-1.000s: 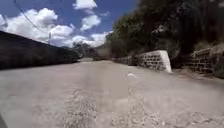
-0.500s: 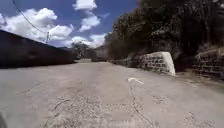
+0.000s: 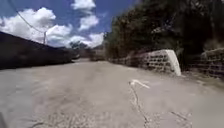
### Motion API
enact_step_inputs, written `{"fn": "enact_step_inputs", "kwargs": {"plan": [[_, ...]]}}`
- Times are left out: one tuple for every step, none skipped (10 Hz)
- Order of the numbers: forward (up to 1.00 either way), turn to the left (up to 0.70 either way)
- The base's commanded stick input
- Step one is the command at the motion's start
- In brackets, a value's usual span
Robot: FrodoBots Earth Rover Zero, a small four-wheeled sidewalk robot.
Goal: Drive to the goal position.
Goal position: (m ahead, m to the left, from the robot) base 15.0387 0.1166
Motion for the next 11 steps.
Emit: {"fn": "enact_step_inputs", "kwargs": {"plan": [[1.0,-0.01],[1.0,-0.01],[1.0,-0.01],[1.0,-0.01],[1.0,-0.01],[1.0,-0.01],[1.0,-0.01],[1.0,-0.01],[1.0,-0.01],[1.0,-0.01],[1.0,-0.01]]}}
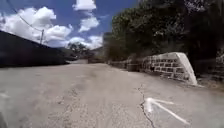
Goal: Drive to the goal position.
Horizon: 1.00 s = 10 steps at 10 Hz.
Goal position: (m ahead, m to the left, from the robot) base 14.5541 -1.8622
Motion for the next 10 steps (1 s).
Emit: {"fn": "enact_step_inputs", "kwargs": {"plan": [[1.0,-0.01],[1.0,-0.01],[1.0,-0.01],[1.0,-0.01],[1.0,0.39],[1.0,0.39],[1.0,0.39],[1.0,0.39],[1.0,-0.01],[1.0,-0.01]]}}
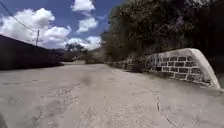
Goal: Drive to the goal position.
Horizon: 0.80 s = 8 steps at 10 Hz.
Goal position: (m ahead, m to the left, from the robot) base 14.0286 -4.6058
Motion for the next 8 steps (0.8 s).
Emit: {"fn": "enact_step_inputs", "kwargs": {"plan": [[1.0,-0.01],[1.0,-0.01],[1.0,-0.01],[1.0,-0.01],[1.0,-0.01],[1.0,-0.01],[1.0,-0.01],[1.0,-0.01]]}}
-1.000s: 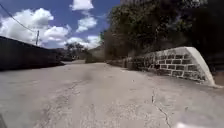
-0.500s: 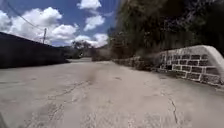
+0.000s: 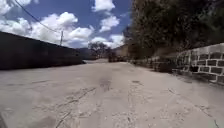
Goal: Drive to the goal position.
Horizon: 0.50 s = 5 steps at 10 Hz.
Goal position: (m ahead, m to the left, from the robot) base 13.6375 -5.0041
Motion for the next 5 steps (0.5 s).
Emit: {"fn": "enact_step_inputs", "kwargs": {"plan": [[1.0,-0.01],[1.0,-0.01],[1.0,-0.01],[1.0,-0.01],[1.0,-0.01]]}}
